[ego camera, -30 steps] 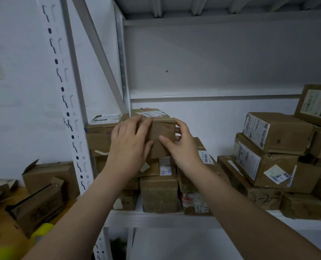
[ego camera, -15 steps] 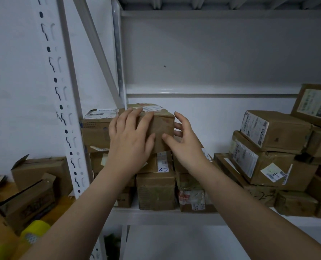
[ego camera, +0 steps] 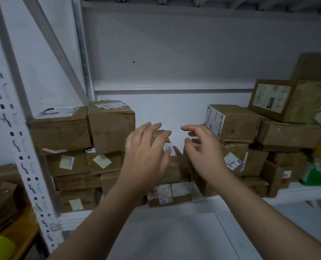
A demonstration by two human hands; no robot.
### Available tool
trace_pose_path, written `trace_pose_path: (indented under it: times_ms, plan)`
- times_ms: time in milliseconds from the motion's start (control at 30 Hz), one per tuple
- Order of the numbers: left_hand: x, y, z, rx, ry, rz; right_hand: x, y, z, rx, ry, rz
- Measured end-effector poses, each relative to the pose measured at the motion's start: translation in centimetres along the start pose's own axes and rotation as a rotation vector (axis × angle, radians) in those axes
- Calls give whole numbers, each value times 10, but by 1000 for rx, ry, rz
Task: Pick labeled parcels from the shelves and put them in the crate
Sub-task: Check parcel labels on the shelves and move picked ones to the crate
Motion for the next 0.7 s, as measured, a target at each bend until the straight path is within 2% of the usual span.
trace_pose_path:
  times_ms: [100, 233, 433, 600, 700]
  plan:
    - [-26, -3, -29, 105, 137, 57, -24, 8, 53, -97, 150, 53]
    - [-65, -24, -67, 227, 321, 132, -59, 7, 115, -126, 364, 4]
    - [-92, -64, -131, 365, 660, 445, -92, -24, 155, 93, 660, -80]
    - [-112, -64, -156, 455, 769, 532, -118, -40, 149, 249, 597, -183]
    - [-115, -57, -164, 442, 854, 590, -122, -39, 147, 225, 524, -166]
Point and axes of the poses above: each hand's wrist, its own y-axis away from the middle knuckle, its own z-axis out of the back of the hand, x = y × z, the point moved 6 cm from there along -y, towards the middle knuckle, and after that the axes turned 6 degrees about z, right-handed, at the moved point
